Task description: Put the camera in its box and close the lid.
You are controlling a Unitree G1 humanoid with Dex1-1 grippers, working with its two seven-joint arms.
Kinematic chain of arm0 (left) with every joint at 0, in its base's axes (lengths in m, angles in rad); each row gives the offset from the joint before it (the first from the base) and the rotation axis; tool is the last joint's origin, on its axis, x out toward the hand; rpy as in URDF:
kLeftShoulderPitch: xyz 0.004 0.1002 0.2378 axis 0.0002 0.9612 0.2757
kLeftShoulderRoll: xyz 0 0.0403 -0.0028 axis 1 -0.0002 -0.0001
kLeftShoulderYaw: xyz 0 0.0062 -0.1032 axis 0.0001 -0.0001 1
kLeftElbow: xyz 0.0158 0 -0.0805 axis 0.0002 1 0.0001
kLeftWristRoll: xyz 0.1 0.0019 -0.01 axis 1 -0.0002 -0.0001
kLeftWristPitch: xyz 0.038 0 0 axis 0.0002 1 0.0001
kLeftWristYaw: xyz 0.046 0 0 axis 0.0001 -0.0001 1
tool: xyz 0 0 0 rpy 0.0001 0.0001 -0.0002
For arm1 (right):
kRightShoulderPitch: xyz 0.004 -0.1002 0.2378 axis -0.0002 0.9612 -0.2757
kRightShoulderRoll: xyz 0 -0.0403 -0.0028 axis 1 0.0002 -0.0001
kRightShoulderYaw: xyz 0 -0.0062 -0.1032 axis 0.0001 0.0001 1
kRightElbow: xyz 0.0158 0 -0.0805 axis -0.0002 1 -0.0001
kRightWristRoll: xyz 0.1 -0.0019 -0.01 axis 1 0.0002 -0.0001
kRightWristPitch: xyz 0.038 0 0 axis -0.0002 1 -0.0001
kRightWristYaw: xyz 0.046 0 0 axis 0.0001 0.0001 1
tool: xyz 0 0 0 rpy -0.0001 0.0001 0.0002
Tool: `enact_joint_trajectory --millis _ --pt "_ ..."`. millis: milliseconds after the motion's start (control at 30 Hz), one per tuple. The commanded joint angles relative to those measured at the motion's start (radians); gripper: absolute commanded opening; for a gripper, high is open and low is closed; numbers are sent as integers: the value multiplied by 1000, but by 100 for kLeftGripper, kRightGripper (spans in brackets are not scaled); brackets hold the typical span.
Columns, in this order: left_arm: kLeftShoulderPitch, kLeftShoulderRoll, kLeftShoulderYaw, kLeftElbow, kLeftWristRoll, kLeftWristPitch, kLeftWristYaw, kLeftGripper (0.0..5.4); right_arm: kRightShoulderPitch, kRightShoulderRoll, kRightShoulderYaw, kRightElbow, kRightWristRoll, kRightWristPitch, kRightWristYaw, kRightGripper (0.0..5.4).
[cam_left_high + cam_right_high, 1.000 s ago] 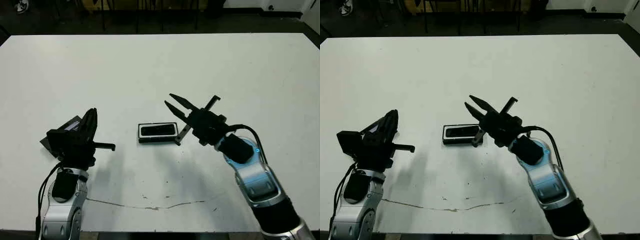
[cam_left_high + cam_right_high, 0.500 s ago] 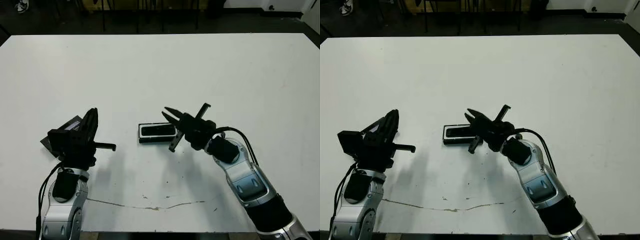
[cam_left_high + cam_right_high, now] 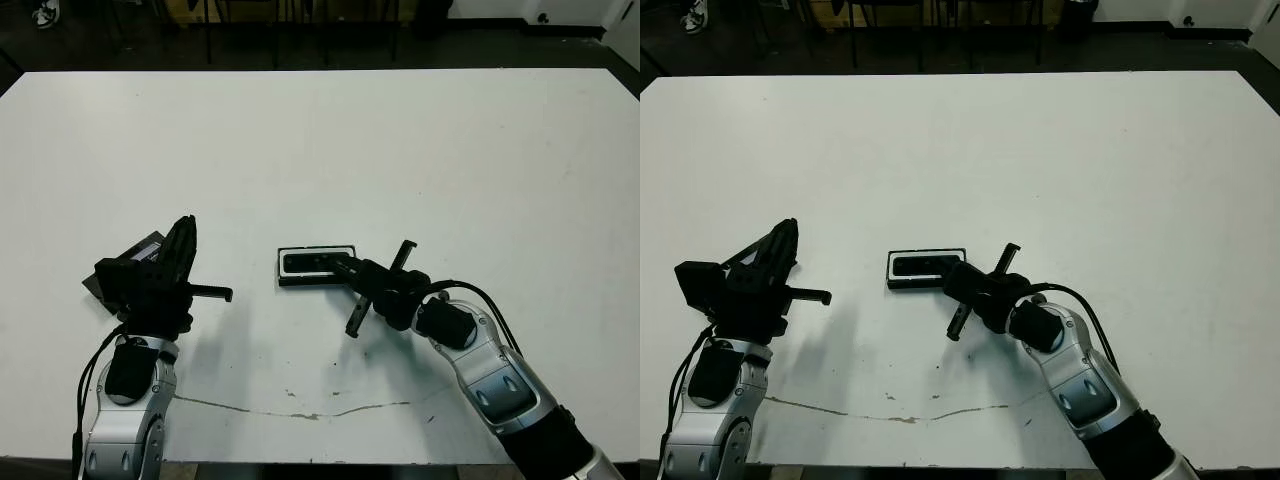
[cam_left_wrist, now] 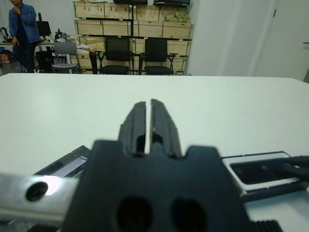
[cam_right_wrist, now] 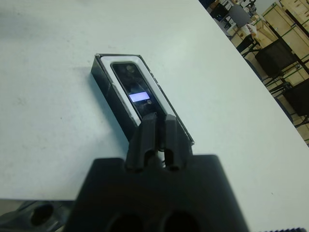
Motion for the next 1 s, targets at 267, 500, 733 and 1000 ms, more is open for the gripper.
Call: enact_joint_trajectory --millis 267,500,733,1000 --pt "20 15 11 -12 -5 13 -9 0 101 -3 -127 -35 132 36 -1 2" --pt "16 75 71 -89 -28 21 -41 0 141 14 -344 -239 399 -9 10 2" --pt "26 185 157 -174 -96 61 -125 0 166 -24 -496 -301 546 -6 12 2" --pt "21 282 246 -183 -142 13 -215 0 205 -7 -516 -276 554 -6 -46 2"
